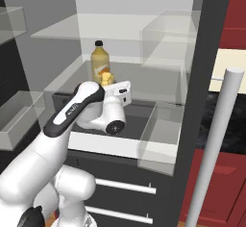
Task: Pick potato from the fridge and place it on the plate on the counter.
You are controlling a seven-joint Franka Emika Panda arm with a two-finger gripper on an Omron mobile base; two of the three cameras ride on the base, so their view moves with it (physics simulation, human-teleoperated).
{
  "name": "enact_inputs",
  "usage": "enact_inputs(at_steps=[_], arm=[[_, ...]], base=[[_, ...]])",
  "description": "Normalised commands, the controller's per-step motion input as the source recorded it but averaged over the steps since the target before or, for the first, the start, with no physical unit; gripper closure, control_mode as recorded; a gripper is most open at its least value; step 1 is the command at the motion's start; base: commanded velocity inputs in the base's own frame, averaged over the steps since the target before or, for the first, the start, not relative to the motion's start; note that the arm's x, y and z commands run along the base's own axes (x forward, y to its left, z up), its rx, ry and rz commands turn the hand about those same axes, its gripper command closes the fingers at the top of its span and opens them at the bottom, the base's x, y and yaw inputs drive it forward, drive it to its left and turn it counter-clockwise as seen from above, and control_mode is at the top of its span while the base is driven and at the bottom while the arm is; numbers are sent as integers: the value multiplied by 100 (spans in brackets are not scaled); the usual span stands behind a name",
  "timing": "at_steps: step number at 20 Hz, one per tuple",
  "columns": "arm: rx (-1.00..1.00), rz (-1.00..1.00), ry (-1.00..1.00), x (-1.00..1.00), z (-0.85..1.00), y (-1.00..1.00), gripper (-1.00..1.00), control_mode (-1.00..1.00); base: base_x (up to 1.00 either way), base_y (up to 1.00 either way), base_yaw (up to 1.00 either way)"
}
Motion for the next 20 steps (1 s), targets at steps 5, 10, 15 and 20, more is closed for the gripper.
enact_inputs(at_steps=[5, 10, 15, 20], arm=[[-16, 0, 3, -44, 0, 0, 100, -100], [-17, 0, 3, -36, 0, 0, 100, -100], [-18, 0, 4, -38, 0, 0, 100, -100], [-23, 0, 7, -33, 0, 0, 100, -100]], base=[[0, 0, 0], [0, 0, 0], [0, 0, 0], [0, 0, 0]])
